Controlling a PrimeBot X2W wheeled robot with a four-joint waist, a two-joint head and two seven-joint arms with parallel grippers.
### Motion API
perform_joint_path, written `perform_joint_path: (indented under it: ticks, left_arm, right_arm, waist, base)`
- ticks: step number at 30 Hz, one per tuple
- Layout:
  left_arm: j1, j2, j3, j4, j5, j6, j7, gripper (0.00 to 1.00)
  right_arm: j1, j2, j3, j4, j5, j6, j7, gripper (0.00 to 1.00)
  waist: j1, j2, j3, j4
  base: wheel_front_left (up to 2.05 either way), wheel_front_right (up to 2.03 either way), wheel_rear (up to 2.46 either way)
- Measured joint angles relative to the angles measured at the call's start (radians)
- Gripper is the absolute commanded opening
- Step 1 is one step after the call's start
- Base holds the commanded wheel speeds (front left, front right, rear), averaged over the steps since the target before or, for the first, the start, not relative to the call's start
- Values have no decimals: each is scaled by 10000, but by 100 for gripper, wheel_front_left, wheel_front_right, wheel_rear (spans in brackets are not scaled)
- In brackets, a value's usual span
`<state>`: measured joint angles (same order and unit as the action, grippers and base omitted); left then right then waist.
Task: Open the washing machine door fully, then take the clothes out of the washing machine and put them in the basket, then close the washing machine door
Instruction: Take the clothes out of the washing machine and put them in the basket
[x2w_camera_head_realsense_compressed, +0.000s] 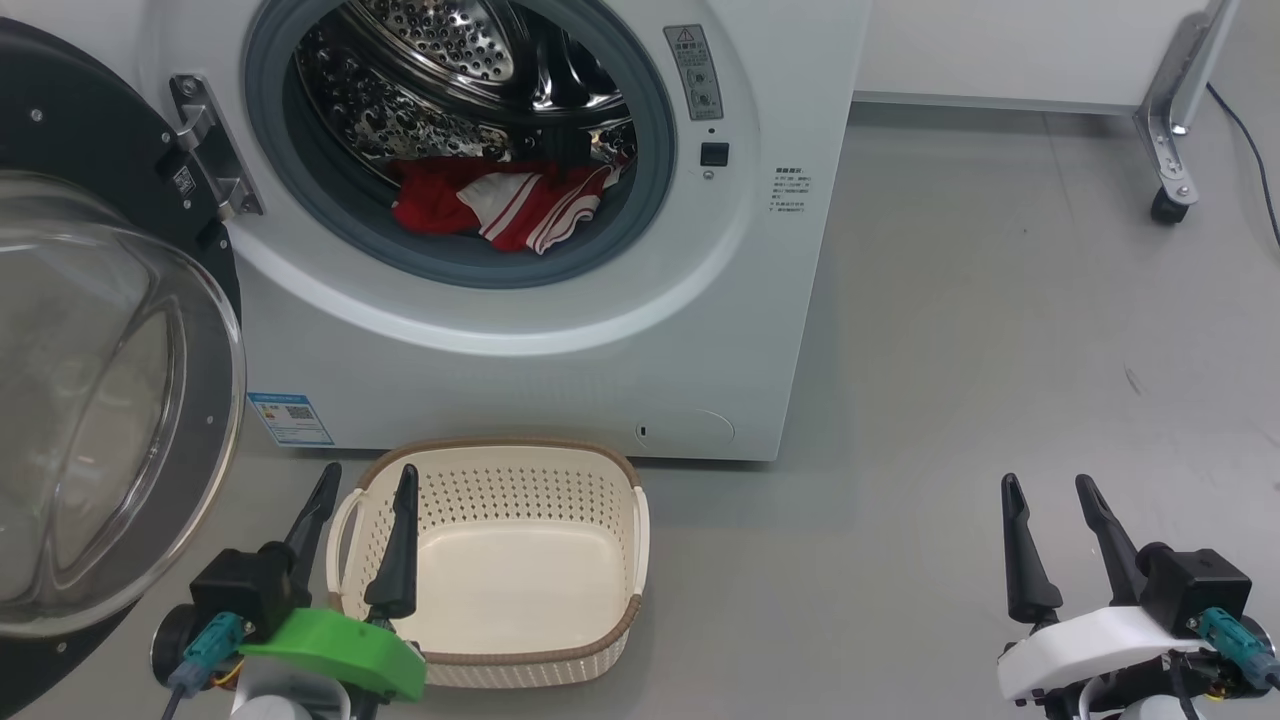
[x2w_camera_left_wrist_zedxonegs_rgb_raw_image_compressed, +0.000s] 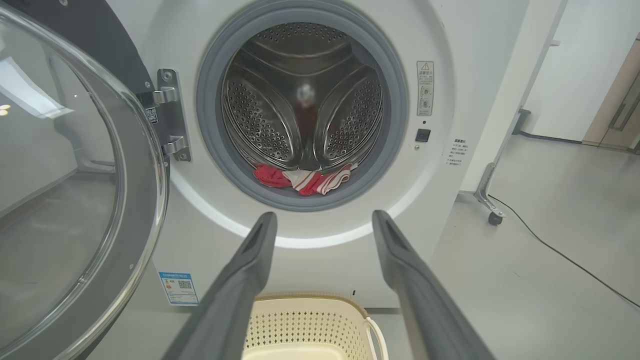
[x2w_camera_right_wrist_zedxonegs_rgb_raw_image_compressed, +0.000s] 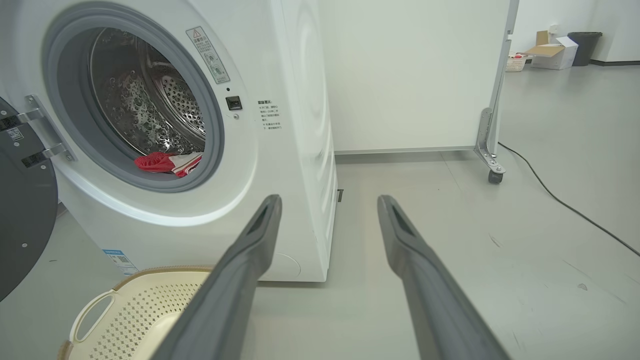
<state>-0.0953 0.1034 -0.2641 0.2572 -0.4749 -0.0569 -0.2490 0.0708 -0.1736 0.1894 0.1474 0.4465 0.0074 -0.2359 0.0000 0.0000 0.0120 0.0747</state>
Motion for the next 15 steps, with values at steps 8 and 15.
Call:
perform_joint_path:
  ticks: [8,15]
  left_arm:
    - [45,17,31,-79,56,90,0,100]
    - [81,31,19,-86,130,123,0,100]
  right_arm:
    - [0,12,4,23,0,0,0,100]
    - [0,13,10,46,0,0,0,100]
  waist:
    - [0,0,-21,36]
    - [0,0,-41,71]
  base:
    - [105,-105,0]
    - [75,-75,0]
